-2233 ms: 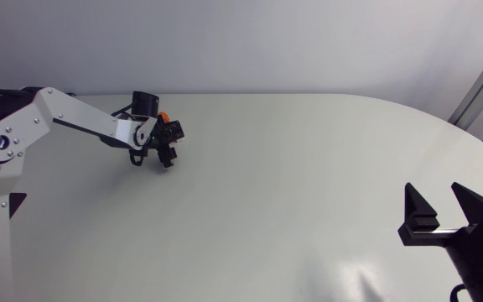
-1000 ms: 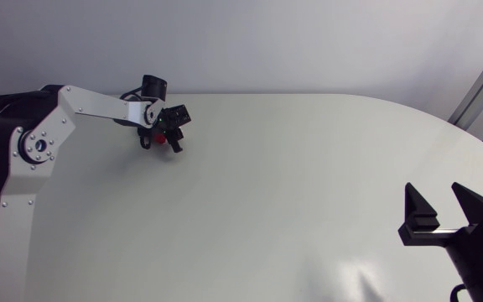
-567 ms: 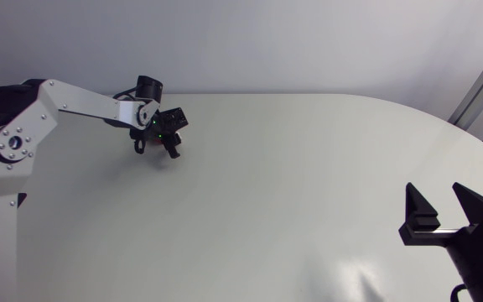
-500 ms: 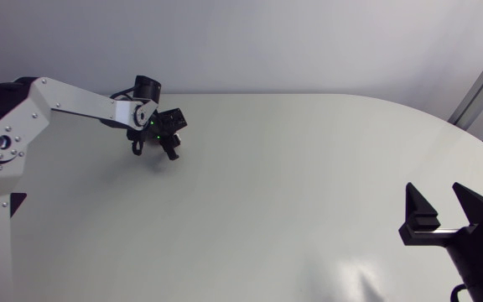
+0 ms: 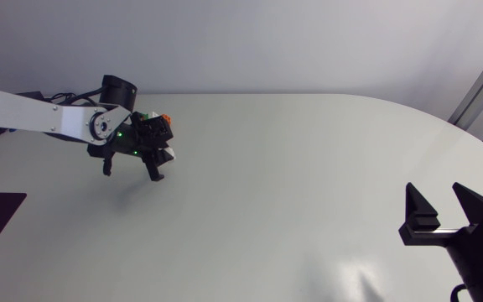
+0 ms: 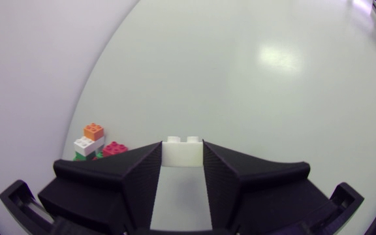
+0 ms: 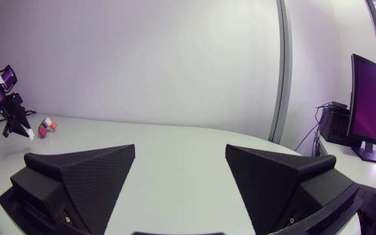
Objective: Disassemble duplo
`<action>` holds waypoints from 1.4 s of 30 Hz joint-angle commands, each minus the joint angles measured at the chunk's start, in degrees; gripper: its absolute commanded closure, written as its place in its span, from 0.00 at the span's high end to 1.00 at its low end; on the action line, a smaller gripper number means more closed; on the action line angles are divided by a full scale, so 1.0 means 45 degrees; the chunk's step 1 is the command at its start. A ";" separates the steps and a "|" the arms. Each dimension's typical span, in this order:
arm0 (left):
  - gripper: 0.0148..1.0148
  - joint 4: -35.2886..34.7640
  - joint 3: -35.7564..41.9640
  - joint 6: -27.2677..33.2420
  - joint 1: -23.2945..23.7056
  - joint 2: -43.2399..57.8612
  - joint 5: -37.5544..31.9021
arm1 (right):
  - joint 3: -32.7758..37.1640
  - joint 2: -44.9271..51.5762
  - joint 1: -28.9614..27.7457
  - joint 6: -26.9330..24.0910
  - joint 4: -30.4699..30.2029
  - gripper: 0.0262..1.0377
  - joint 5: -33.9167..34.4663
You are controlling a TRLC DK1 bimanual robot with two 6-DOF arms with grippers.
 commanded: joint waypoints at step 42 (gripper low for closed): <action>0.92 0.1696 -0.2770 0.1228 -0.1303 -0.1233 0.0014 | -0.0493 -0.0134 -0.0388 0.0125 -0.0158 0.96 0.0032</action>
